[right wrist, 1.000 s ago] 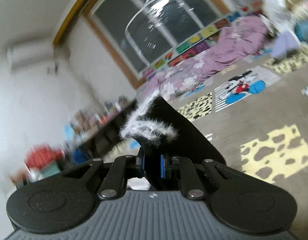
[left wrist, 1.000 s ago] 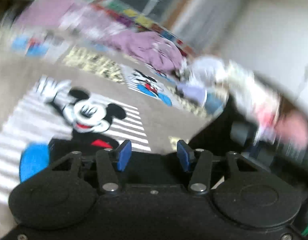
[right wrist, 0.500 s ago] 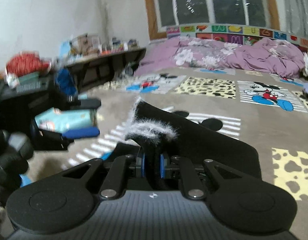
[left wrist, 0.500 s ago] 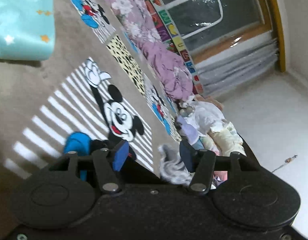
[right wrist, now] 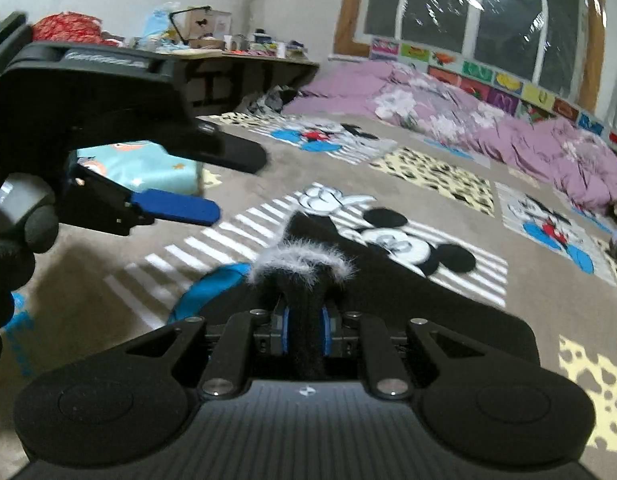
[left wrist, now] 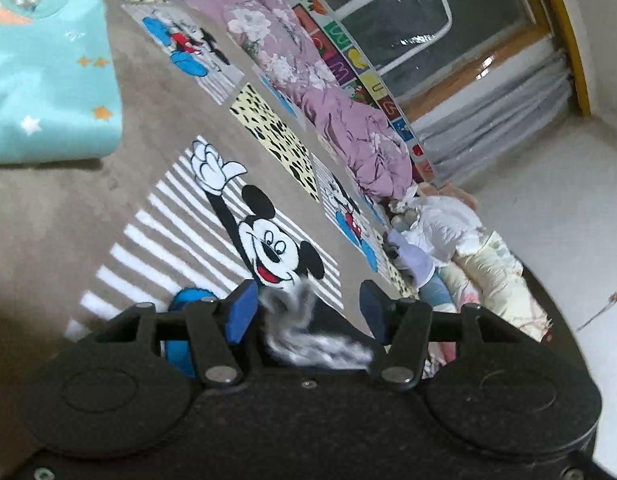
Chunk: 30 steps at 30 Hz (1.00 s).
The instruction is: Fold clothes
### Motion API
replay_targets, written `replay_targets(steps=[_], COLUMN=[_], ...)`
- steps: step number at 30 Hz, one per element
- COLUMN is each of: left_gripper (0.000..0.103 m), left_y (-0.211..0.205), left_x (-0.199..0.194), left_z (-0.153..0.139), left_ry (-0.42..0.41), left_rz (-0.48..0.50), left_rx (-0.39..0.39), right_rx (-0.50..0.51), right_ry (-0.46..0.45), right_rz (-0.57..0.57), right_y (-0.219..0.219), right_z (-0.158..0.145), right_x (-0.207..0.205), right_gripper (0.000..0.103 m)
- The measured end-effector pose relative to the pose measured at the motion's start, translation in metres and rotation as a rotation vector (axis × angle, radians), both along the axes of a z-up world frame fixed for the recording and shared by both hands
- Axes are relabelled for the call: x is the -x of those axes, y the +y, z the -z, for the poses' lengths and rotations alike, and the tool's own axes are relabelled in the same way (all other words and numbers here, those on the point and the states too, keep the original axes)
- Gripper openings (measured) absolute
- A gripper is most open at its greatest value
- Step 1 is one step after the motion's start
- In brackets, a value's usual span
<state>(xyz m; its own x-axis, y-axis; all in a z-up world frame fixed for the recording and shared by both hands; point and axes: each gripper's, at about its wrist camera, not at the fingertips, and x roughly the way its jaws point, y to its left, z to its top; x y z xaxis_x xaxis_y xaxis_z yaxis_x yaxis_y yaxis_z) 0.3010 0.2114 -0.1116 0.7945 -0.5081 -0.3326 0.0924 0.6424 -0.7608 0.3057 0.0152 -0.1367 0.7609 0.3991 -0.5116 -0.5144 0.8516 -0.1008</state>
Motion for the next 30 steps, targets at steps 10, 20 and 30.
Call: replay_targets(steps=[10, 20, 30], left_gripper=[0.055, 0.041, 0.037], left_y=[-0.014, -0.070, -0.113], left_x=[0.005, 0.013, -0.020], left_z=[-0.013, -0.022, 0.035], left_ry=[-0.094, -0.305, -0.200], left_rz=[-0.007, 0.077, 0.186], left_rx=[-0.149, -0.549, -0.872], right_rx=[-0.019, -0.100, -0.069], right_ry=[-0.054, -0.087, 0.041], right_rz=[-0.040, 0.018, 0.024], right_y=[-0.022, -0.098, -0.121], right_z=[-0.013, -0.034, 0.030], right_x=[0.012, 0.003, -0.033], right_gripper=[0.046, 0.039, 0.037])
